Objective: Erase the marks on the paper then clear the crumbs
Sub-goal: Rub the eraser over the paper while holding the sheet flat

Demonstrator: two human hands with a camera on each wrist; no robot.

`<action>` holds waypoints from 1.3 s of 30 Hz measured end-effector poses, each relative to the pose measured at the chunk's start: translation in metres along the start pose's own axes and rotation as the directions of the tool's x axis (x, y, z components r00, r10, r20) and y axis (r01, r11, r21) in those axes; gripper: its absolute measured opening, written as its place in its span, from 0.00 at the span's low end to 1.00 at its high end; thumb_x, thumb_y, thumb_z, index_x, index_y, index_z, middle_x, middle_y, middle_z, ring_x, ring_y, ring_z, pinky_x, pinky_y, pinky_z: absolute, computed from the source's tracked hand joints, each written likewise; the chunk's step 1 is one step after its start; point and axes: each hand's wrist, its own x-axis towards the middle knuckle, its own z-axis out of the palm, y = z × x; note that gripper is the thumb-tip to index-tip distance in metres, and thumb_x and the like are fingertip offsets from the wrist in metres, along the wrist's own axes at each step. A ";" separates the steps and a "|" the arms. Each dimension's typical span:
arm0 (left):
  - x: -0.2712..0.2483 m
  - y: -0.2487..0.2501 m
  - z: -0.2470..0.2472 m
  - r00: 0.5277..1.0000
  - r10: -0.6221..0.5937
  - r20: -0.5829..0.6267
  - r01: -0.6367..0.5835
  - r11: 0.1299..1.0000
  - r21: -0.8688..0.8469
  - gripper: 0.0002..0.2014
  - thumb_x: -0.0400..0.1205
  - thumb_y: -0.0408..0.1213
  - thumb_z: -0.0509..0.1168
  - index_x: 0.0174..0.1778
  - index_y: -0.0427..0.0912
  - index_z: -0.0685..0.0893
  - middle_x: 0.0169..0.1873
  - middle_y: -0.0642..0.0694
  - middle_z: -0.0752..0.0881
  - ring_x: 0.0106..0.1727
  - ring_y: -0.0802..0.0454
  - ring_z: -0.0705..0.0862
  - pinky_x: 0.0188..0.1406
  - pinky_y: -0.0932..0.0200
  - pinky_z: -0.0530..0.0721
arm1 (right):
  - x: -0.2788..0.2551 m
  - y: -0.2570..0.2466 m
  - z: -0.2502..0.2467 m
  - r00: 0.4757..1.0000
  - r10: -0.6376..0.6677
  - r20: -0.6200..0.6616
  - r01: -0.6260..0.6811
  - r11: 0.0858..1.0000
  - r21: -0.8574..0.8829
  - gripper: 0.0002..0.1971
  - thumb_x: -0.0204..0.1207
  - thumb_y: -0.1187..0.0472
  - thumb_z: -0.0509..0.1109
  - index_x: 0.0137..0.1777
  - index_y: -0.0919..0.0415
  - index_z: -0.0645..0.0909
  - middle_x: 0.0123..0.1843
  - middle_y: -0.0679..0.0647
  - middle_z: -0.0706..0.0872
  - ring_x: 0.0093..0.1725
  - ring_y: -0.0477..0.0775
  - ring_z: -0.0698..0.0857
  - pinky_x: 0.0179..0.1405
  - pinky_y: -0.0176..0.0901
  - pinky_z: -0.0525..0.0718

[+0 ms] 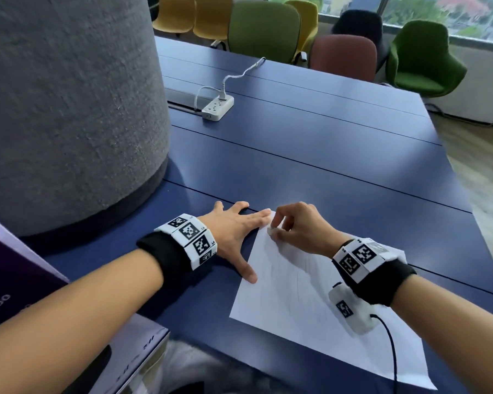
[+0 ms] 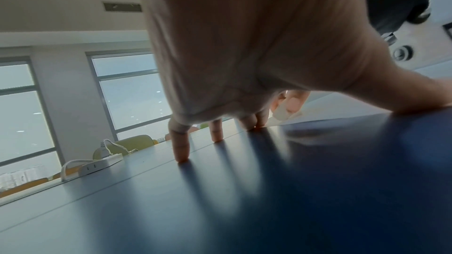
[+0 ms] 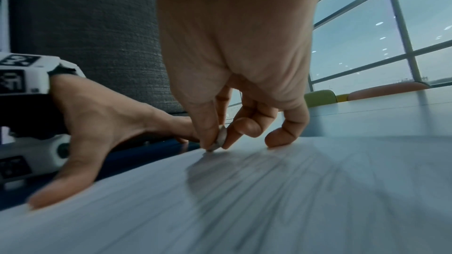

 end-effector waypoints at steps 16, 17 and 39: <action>-0.001 0.005 -0.004 0.998 -0.037 0.056 0.037 0.999 0.007 0.69 0.57 0.73 0.77 0.86 0.63 0.39 0.82 0.73 0.36 0.86 0.47 0.34 0.80 0.25 0.43 | 0.009 0.000 -0.009 0.997 0.073 0.011 -0.072 0.995 -0.067 0.07 0.74 0.59 0.73 0.50 0.59 0.83 0.40 0.50 0.83 0.38 0.47 0.79 0.28 0.26 0.71; -0.001 0.005 -0.004 0.998 -0.033 0.054 0.033 0.999 0.010 0.69 0.58 0.73 0.77 0.86 0.62 0.39 0.82 0.73 0.36 0.86 0.47 0.35 0.80 0.24 0.43 | 0.009 0.000 -0.009 0.998 0.070 -0.005 -0.070 0.996 -0.062 0.06 0.74 0.60 0.73 0.49 0.59 0.84 0.40 0.51 0.83 0.37 0.46 0.80 0.28 0.25 0.70; -0.008 0.023 0.014 0.998 0.060 0.029 -0.061 0.997 0.041 0.71 0.58 0.77 0.73 0.86 0.59 0.34 0.85 0.65 0.34 0.85 0.50 0.30 0.80 0.28 0.33 | -0.036 0.001 -0.005 0.995 -0.044 0.087 0.053 0.993 -0.109 0.03 0.75 0.58 0.72 0.44 0.56 0.84 0.30 0.44 0.83 0.27 0.37 0.78 0.33 0.25 0.71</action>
